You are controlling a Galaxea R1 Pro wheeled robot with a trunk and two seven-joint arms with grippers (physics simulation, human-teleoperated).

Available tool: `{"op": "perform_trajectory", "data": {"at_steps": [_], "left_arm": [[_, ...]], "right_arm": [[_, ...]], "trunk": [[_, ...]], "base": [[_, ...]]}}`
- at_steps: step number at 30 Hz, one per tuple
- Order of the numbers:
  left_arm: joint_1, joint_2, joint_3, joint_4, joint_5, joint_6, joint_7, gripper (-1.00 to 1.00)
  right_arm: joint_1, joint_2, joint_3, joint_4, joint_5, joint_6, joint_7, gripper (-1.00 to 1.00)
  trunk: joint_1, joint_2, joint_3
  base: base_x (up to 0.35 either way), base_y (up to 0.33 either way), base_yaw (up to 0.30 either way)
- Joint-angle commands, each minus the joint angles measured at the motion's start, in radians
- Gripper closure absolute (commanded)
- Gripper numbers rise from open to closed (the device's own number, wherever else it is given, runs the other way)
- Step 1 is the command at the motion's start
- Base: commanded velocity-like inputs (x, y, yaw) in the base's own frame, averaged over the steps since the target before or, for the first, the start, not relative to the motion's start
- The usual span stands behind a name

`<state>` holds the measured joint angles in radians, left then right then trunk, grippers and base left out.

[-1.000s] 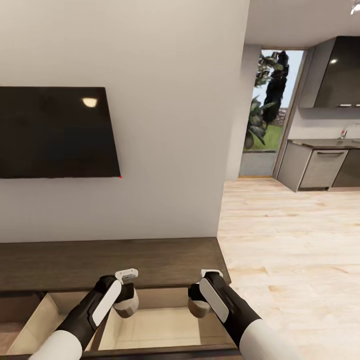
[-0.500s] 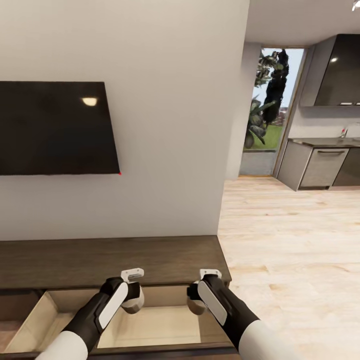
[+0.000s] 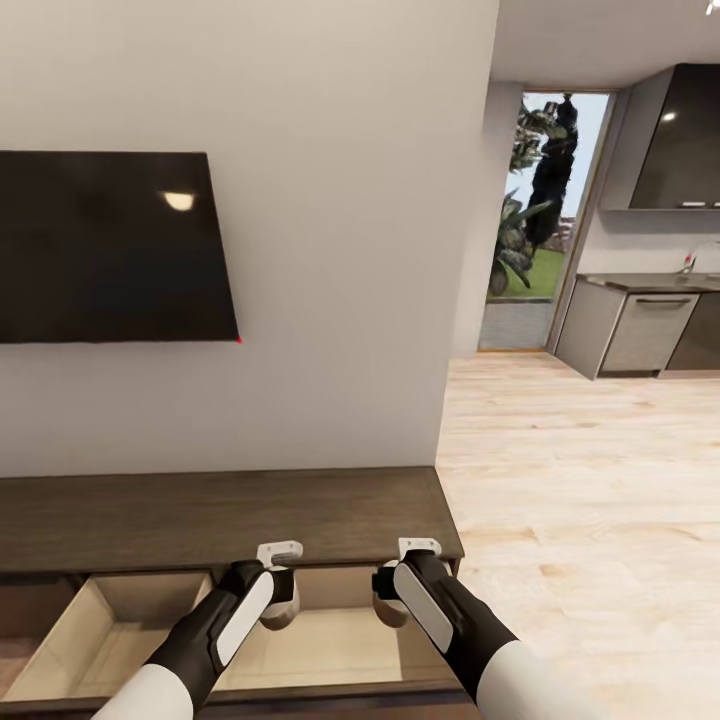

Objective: Place each of the two pumpkins and all three candles from the living room inside a cabinet in the living room (use any cabinet), then make sure every cabinet is closed, and position the cauldron so it is next to a table in the living room.

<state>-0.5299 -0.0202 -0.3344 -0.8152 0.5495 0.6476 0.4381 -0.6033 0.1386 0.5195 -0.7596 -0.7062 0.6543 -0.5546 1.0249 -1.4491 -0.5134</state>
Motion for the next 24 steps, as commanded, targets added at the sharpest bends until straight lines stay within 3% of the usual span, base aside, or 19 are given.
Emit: {"op": "perform_trajectory", "data": {"at_steps": [1, 24], "left_arm": [[-0.001, 0.000, -0.003, -0.001, 0.010, 0.001, 0.010, 1.00], [-0.001, 0.014, 0.009, -0.009, 0.009, 0.003, 0.014, 1.00]], "right_arm": [[-0.001, -0.001, 0.004, -0.001, -0.010, 0.000, -0.010, 1.00], [-0.001, -0.001, 0.004, -0.010, -0.015, 0.002, -0.010, 1.00]], "trunk": [[0.004, -0.008, -0.004], [0.092, -0.169, -0.076]], "base": [[0.000, 0.000, 0.000], [0.000, 0.000, 0.000]]}}
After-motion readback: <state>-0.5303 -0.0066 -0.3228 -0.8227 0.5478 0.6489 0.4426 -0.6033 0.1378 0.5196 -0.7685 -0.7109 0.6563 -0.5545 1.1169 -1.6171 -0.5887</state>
